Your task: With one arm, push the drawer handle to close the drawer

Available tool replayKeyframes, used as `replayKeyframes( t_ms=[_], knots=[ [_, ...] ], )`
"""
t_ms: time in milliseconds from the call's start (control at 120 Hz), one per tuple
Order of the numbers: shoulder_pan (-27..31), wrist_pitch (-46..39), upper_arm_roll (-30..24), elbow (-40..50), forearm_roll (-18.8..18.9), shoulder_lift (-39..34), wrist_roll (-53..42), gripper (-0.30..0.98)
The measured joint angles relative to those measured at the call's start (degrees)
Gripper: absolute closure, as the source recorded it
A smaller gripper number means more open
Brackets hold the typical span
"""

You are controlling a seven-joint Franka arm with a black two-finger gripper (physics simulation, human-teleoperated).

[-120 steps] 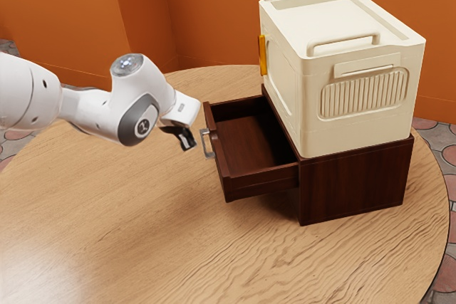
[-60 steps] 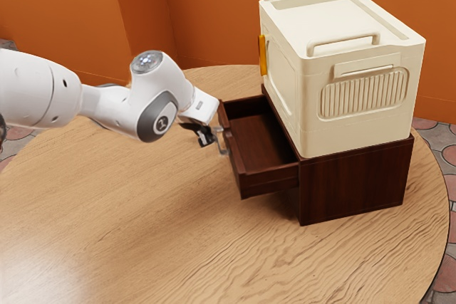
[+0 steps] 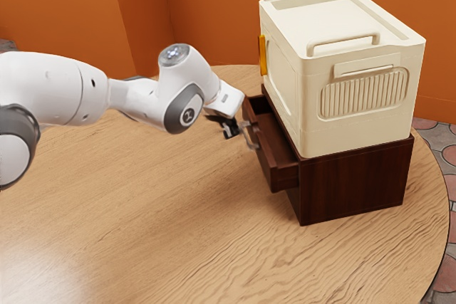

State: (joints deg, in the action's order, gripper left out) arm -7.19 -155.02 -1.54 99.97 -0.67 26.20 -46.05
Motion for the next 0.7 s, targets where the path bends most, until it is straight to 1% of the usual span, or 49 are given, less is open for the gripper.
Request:
replayKeyframes(
  t_ms=[700],
  knots=[
    [-1.79, 4.69, -0.89, -13.26, 0.16, 8.48, -0.69, 0.79]
  ],
)
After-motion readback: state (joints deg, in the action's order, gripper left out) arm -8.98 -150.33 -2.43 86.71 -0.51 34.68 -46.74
